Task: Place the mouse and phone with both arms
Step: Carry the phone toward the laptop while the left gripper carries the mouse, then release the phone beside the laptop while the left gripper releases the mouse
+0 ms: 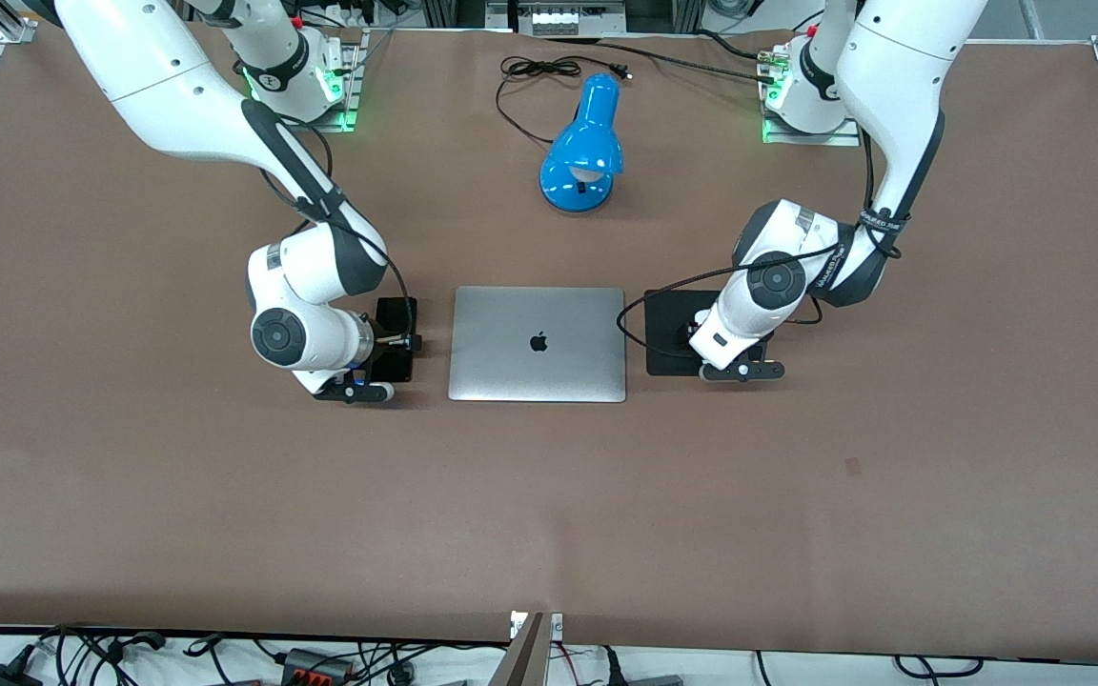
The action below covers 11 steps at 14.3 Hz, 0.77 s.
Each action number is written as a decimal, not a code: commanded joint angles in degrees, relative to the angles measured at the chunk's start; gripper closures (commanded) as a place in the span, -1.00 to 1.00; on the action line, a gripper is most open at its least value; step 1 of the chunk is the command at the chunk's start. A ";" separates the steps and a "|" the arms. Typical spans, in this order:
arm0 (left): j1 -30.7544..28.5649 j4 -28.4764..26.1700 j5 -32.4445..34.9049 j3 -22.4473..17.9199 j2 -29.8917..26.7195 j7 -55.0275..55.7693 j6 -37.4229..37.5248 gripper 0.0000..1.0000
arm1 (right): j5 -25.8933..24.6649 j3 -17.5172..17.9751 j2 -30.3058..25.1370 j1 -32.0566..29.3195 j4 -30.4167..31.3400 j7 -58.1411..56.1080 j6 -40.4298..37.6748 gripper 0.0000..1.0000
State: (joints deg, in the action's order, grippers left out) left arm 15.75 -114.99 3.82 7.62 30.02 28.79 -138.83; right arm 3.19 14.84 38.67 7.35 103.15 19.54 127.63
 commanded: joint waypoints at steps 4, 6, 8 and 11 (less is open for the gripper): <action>-2.03 6.24 1.54 -0.77 -5.06 0.74 6.18 -1.00 | 0.24 -0.07 -2.18 -2.51 -2.69 -1.17 -2.45 -1.00; -2.74 13.00 1.63 -0.86 -5.76 -1.53 16.87 -1.00 | -0.03 -0.42 -5.78 -2.69 -6.11 -0.99 -8.68 -1.00; -4.31 20.29 1.54 -0.77 -5.85 -6.79 28.99 -1.00 | -0.12 -2.96 -9.90 -3.22 -8.22 -1.43 -14.65 -1.00; -6.77 26.37 1.54 -0.77 -6.20 -14.61 40.20 -1.00 | -0.56 -5.70 -17.02 -5.93 -8.76 -2.57 -25.19 -1.00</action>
State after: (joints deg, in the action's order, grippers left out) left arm 10.79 -93.05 4.08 6.66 23.21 19.19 -104.26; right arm 3.14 9.87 26.51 3.55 93.46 18.65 108.22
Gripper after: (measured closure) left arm 0.000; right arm 0.000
